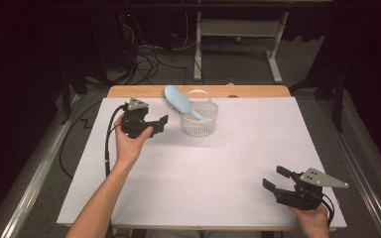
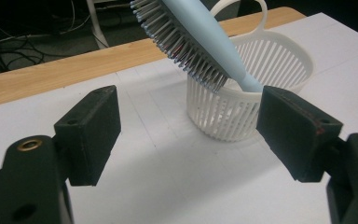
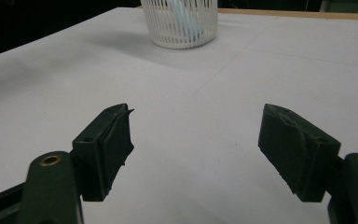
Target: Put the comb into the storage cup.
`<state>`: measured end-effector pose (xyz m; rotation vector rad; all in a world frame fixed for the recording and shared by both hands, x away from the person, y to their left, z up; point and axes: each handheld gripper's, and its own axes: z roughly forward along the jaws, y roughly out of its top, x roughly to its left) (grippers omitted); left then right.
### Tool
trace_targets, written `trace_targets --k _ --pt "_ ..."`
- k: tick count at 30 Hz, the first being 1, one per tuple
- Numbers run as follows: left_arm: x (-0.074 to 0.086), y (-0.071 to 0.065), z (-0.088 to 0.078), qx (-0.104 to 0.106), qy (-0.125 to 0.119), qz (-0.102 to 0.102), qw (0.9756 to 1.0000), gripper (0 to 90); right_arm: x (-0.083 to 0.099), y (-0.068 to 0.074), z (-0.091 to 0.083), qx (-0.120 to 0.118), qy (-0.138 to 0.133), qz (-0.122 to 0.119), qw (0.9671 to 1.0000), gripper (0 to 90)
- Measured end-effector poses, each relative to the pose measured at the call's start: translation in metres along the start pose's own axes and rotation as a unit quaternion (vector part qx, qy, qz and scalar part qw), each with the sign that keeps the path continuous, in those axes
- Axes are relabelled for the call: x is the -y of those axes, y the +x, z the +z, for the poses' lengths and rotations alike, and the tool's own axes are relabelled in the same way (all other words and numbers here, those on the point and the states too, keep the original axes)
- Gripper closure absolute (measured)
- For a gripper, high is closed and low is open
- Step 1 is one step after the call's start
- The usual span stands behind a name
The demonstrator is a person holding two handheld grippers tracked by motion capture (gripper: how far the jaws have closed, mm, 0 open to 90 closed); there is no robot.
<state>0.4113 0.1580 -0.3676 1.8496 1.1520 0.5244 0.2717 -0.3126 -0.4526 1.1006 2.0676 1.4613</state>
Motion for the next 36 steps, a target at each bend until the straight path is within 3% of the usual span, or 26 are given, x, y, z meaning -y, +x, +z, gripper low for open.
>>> trace_targets --k 36 --pt "0.010 -0.003 -0.018 0.007 -0.018 0.010 0.9998 22.6 0.000 0.000 0.000 0.001 0.000 0.000 1.0000 26.3"
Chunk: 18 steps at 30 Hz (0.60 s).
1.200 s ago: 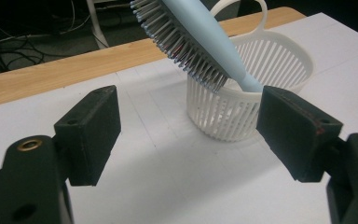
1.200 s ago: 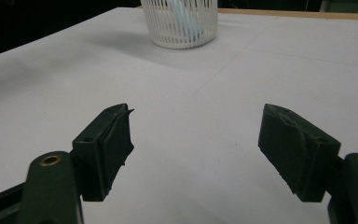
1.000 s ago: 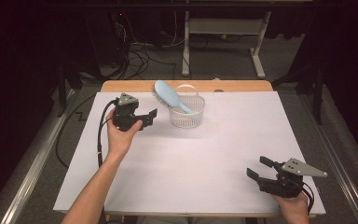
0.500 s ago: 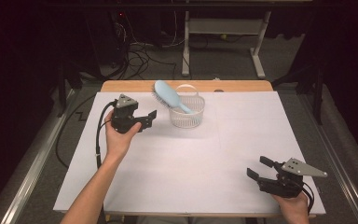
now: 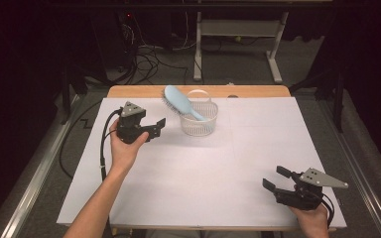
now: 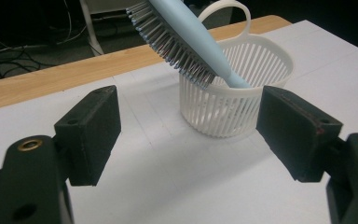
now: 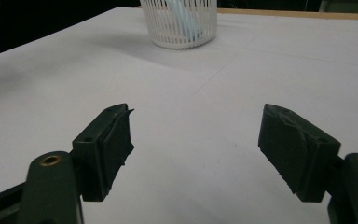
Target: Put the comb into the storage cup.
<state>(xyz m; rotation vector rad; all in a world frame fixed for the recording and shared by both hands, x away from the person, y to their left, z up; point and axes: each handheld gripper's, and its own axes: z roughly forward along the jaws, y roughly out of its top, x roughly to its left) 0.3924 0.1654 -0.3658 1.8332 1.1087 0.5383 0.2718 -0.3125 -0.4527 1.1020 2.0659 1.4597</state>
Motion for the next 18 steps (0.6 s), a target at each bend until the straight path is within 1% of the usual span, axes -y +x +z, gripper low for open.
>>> trace_targets --k 2,4,14,18 --pt "0.0012 -0.0004 -0.0012 -0.005 0.001 0.007 1.0000 22.7 -0.0002 0.0003 -0.0002 0.001 -0.001 -0.001 1.0000 26.5" --pt "0.0016 -0.0008 -0.0017 -0.007 0.000 0.008 0.9999 22.6 -0.0002 0.0004 -0.0003 0.001 -0.002 -0.001 1.0000 26.5" --pt "0.0056 0.0015 -0.0053 -0.005 -0.003 0.002 1.0000 22.7 -0.0001 0.0003 -0.0002 0.001 -0.002 -0.001 1.0000 26.4" --pt "0.0063 0.0019 -0.0074 -0.004 -0.003 0.003 1.0000 22.7 -0.0001 0.0004 -0.0001 0.000 -0.001 -0.001 1.0000 26.4"
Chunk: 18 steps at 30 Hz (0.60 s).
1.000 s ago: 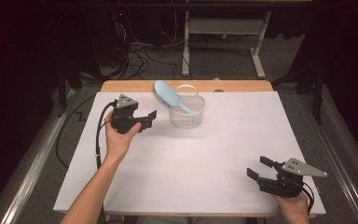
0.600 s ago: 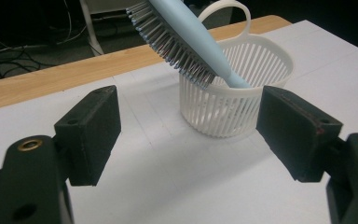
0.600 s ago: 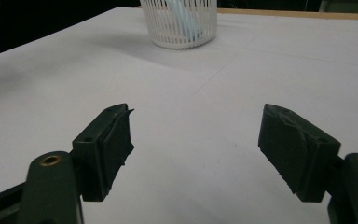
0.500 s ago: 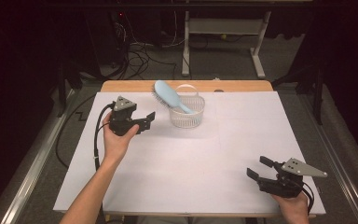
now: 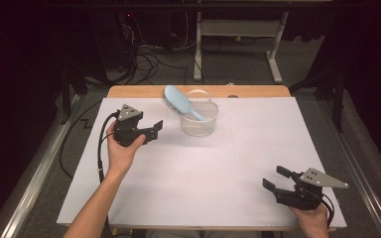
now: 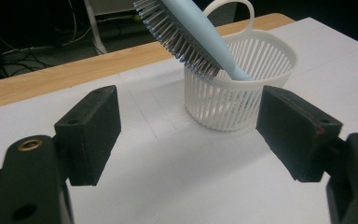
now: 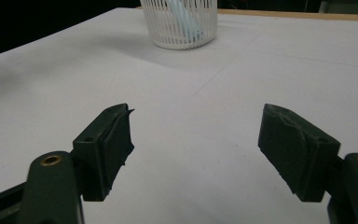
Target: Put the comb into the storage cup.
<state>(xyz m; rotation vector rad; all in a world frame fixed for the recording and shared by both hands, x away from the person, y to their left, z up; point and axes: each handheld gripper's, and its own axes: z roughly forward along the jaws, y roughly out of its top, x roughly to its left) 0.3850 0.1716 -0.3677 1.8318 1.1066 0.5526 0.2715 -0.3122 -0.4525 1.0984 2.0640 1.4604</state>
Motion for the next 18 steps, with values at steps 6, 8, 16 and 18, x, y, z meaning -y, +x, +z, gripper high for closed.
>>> trace_targets --k 6,8,16,18 --pt "0.0015 -0.0002 -0.0032 0.002 -0.003 0.000 1.0000 22.7 0.0000 -0.0001 0.0000 0.000 0.000 0.001 1.0000 26.4" --pt "0.0026 0.0008 -0.0045 0.003 -0.004 -0.001 1.0000 22.7 0.0001 -0.0002 -0.0001 0.000 0.000 0.001 1.0000 26.4" --pt "0.0078 0.0046 -0.0088 0.003 -0.005 -0.007 1.0000 23.0 0.0001 -0.0003 0.0002 0.000 0.000 0.002 1.0000 26.4" --pt "0.0088 0.0049 -0.0096 0.002 -0.004 -0.007 1.0000 23.0 0.0001 -0.0003 0.0001 0.000 0.000 0.002 1.0000 26.4"
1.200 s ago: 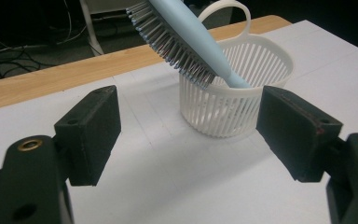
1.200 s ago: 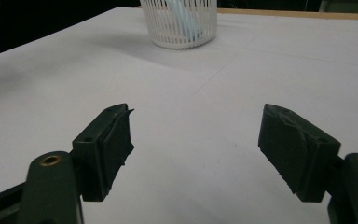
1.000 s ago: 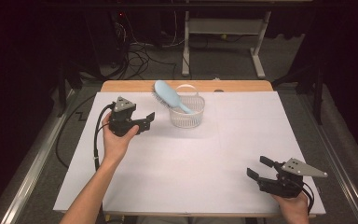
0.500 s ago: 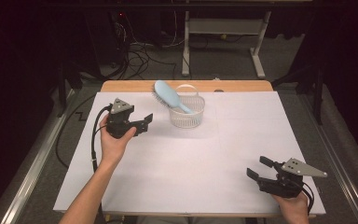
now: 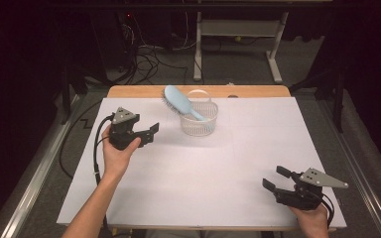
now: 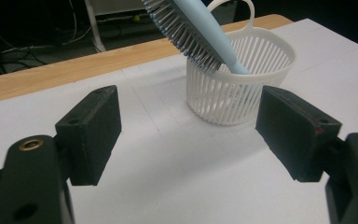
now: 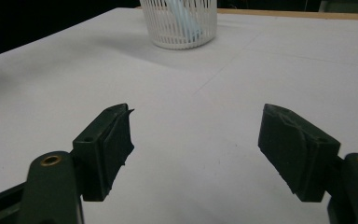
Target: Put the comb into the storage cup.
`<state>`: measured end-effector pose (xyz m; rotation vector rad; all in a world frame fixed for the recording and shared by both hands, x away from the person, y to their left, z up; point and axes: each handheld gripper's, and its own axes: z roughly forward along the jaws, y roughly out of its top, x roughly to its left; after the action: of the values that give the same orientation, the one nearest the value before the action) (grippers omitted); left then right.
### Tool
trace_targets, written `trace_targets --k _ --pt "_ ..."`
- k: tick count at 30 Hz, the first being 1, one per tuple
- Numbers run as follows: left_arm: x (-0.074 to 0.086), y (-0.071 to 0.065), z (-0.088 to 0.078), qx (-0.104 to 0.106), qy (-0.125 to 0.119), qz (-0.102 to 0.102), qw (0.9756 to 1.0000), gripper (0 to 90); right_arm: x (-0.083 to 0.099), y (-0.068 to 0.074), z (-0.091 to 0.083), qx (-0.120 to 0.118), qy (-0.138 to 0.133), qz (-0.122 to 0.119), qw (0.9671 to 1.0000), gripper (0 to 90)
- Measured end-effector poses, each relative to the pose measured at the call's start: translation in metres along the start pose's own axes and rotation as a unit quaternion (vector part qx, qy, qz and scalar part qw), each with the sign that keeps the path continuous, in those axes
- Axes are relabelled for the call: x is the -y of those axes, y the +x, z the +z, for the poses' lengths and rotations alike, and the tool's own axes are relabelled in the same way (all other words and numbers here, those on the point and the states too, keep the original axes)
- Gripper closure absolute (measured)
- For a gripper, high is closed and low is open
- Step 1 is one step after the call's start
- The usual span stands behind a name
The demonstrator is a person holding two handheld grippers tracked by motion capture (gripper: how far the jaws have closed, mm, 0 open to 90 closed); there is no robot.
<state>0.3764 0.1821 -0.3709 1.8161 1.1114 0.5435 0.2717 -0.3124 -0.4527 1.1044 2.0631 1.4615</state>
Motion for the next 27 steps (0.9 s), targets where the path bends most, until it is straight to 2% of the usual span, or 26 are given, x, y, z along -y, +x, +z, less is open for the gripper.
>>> trace_targets --k 27 --pt "0.014 0.006 -0.011 -0.006 -0.005 -0.005 1.0000 23.7 0.000 -0.001 0.000 0.002 0.000 0.002 1.0000 26.4"
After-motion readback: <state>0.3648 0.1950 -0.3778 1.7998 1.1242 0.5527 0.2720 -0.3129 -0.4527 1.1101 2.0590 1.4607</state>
